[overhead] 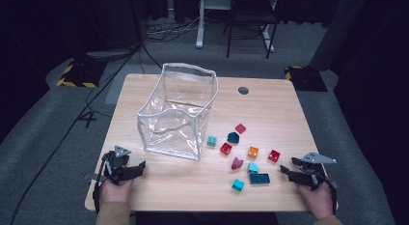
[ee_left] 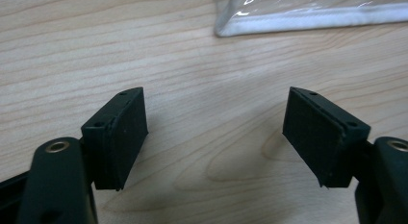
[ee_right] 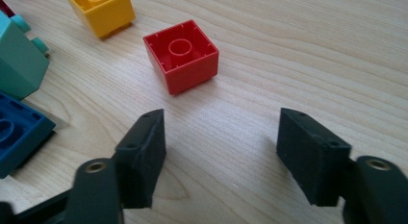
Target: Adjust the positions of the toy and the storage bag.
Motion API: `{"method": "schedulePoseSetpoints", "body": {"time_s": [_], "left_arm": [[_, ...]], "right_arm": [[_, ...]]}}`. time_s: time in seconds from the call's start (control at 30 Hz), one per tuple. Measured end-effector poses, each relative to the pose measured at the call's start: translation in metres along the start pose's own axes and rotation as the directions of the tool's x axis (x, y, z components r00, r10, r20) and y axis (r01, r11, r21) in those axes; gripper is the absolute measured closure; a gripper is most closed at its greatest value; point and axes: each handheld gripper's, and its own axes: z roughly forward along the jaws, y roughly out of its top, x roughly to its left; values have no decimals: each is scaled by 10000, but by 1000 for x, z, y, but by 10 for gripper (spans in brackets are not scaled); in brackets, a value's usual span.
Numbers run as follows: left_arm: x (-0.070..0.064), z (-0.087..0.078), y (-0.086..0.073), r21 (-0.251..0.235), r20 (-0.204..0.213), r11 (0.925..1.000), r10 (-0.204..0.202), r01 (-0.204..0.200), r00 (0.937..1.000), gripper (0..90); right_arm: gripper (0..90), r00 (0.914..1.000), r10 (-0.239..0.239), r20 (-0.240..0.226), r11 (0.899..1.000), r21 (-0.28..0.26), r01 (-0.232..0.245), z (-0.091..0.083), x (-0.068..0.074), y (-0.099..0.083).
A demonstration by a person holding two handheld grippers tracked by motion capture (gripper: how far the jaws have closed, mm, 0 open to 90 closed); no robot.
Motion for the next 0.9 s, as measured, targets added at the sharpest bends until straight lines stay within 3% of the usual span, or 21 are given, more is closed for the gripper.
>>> {"method": "schedulePoseSetpoints", "body": {"time_s": [0.03, 0.1, 0.13, 0.23, 0.3, 0.43, 0.5, 0.53, 0.57, 0.63, 0.67, 0.7, 0.73, 0.77, 0.9], "left_arm": [[-1, -3, 1, -102, 59, 9999, 63, -62, 10000, 241], [-2, -6, 3, -299, 122, 9996, 12, -8, 9999, 241], [-3, -12, 6, -607, 553, 9980, -118, 151, 9984, 237], [-4, -18, 10, -748, 821, 9969, -168, 230, 9965, 237], [-9, -22, 16, -781, 778, 9969, -17, 78, 9970, 237], [-15, -27, 26, -983, 522, 9945, 420, -367, 9978, 235], [-16, -29, 32, -1083, 471, 9931, 494, -440, 9977, 231], [-16, -30, 35, -1148, 430, 9922, 530, -477, 9977, 230], [-16, -31, 38, -1240, 372, 9910, 545, -495, 9978, 230], [-15, -32, 44, -1310, 348, 9900, 564, -514, 9978, 230], [-15, -32, 46, -1386, 432, 9890, 574, -509, 9974, 230], [-14, -33, 49, -1416, 468, 9883, 636, -564, 9969, 230], [-14, -33, 51, -1446, 469, 9877, 663, -589, 9967, 231], [-15, -33, 53, -1476, 420, 9870, 708, -639, 9966, 231], [-15, -31, 60, -1508, 403, 9847, 949, -878, 9947, 253]], "right_arm": [[491, 10000, -36, -28, 9998, 186, 37, -2, 0, 2], [508, 10000, -66, -75, 9993, 372, 69, -3, 0, 4], [546, 9994, 63, -343, 9987, 505, -45, -5, 0, 7], [568, 9976, 104, -688, 9996, 268, -85, -13, 5, 11], [568, 9970, 56, -768, 9998, 192, -41, -16, 7, 13], [594, 9899, -59, -1418, 9999, -137, 40, -27, 19, 27], [604, 9854, -294, -1678, 9992, -299, 247, -32, 29, 38], [625, 9779, -694, -1974, 9968, -524, 602, -36, 40, 52], [625, 9779, -694, -1974, 9968, -524, 602, -36, 40, 52], [646, 9682, -1051, -2271, 9929, -790, 892, -39, 53, 66], [654, 9597, -1411, -2431, 9875, -1033, 1190, -40, 68, 81], [654, 9597, -1411, -2431, 9875, -1033, 1190, -40, 68, 81], [658, 9501, -1791, -2553, 9812, -1163, 1537, -37, 84, 95], [658, 9501, -1791, -2553, 9812, -1163, 1537, -37, 84, 95], [669, 9367, -2331, -2611, 9710, -1150, 2096, -24, 112, 118]]}}
